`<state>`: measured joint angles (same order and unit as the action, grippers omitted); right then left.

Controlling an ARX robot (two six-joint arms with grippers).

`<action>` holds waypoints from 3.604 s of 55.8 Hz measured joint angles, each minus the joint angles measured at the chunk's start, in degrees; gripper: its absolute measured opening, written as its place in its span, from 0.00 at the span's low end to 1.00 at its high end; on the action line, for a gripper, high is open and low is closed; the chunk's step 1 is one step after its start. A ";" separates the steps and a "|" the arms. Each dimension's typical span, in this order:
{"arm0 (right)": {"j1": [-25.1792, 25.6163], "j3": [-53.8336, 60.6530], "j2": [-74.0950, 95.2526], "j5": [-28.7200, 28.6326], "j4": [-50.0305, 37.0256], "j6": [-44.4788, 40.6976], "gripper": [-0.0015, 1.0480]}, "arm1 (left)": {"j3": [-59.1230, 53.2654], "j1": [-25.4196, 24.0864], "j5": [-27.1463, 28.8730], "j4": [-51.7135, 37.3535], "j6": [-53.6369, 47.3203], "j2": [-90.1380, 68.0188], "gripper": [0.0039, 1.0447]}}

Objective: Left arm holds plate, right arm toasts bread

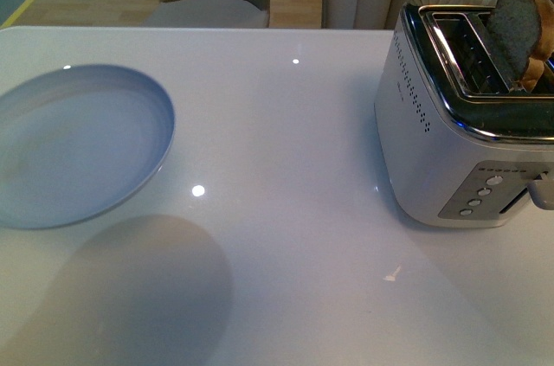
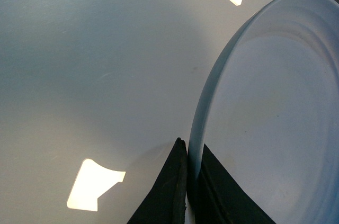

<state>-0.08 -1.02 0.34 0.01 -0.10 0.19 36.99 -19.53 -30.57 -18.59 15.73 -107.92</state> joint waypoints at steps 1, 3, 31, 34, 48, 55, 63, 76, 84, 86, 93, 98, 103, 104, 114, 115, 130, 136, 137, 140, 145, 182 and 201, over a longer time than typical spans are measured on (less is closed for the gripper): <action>0.00 0.00 0.00 0.02 0.00 0.00 0.92 | 0.13 -0.42 -0.04 -0.17 -0.46 -0.70 0.02; 0.00 0.00 0.00 0.02 0.00 0.00 0.92 | 0.74 -1.97 -0.26 -0.83 -1.36 -3.37 0.02; 0.00 -0.02 0.00 0.00 0.00 0.00 0.92 | 11.30 -7.74 -2.16 -5.55 -7.45 -23.74 0.02; 0.00 0.00 0.00 0.00 0.00 0.00 0.92 | 12.44 -7.85 -2.19 -5.73 -7.45 -24.79 0.02; 0.00 0.00 -0.02 0.02 0.02 0.00 0.92 | 17.66 -8.46 -1.86 -5.73 -7.74 -29.20 0.02; 0.00 0.00 -0.02 0.02 0.00 0.00 0.92 | 18.99 -9.01 -1.79 -5.66 -8.57 -30.14 0.02; 0.00 0.00 -0.02 0.02 0.02 0.00 0.92 | 19.67 -9.55 -1.29 -5.38 -10.43 -31.34 0.02; -0.02 0.00 -0.02 0.02 0.02 0.00 0.92 | 20.02 -10.03 -1.68 -6.23 -10.99 -32.48 0.10; 0.00 0.00 -0.02 0.00 0.00 0.00 0.92 | 19.98 -10.01 -1.42 -6.95 -10.56 -32.28 0.30; 0.00 0.00 -0.02 0.02 0.02 0.00 0.92 | 19.80 -9.94 -1.38 -7.28 -10.27 -31.91 0.36; 0.00 -0.02 -0.02 0.02 0.02 0.00 0.92 | 18.05 -9.73 -1.51 -8.31 -9.44 -29.20 0.53; 0.00 0.00 -0.02 0.02 0.02 0.00 0.92 | 15.74 -9.46 -2.25 -9.09 -8.76 -25.11 0.66; 0.00 0.00 -0.02 0.02 0.02 0.00 0.92 | 13.18 -8.96 -3.13 -9.99 -8.09 -20.24 0.78; 0.00 0.00 -0.02 0.02 0.00 0.00 0.92 | 12.41 -8.74 -3.28 -10.10 -7.91 -18.64 0.81; -0.02 -0.02 -0.02 0.02 0.00 0.00 0.92 | 5.14 -6.93 -5.22 -11.41 -5.57 -4.50 0.93; 0.00 -0.02 -0.02 0.00 0.02 0.00 0.92 | 4.00 -6.67 -5.53 -11.41 -5.14 -2.29 0.93; 0.00 0.00 -0.02 0.02 0.00 0.00 0.92 | -11.15 -0.77 -6.43 -6.71 2.89 31.95 0.93; 0.00 0.00 -0.02 0.00 0.00 0.00 0.92 | -14.23 0.85 -5.53 -5.35 5.40 39.78 0.93; 0.00 0.00 -0.02 0.02 0.02 0.00 0.92 | -14.38 0.98 -5.49 -5.33 5.64 40.48 0.93; 0.00 0.00 -0.02 0.02 0.02 0.00 0.92 | -14.93 1.44 -3.93 -6.29 5.27 40.92 0.92; 0.00 -0.02 -0.02 0.02 0.02 0.00 0.92 | -20.94 4.13 10.60 -23.89 -2.69 40.13 0.78; -0.02 0.00 -0.04 -0.02 0.02 0.00 0.92 | -36.24 19.34 30.60 -16.17 -15.06 72.15 0.02; 0.00 0.00 -0.04 -0.02 0.02 0.00 0.92 | -36.26 19.39 30.58 -5.14 -15.08 84.06 0.02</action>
<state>-0.08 -1.02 0.30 -0.01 -0.08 0.19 0.73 -0.14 0.01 -23.73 0.64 -23.86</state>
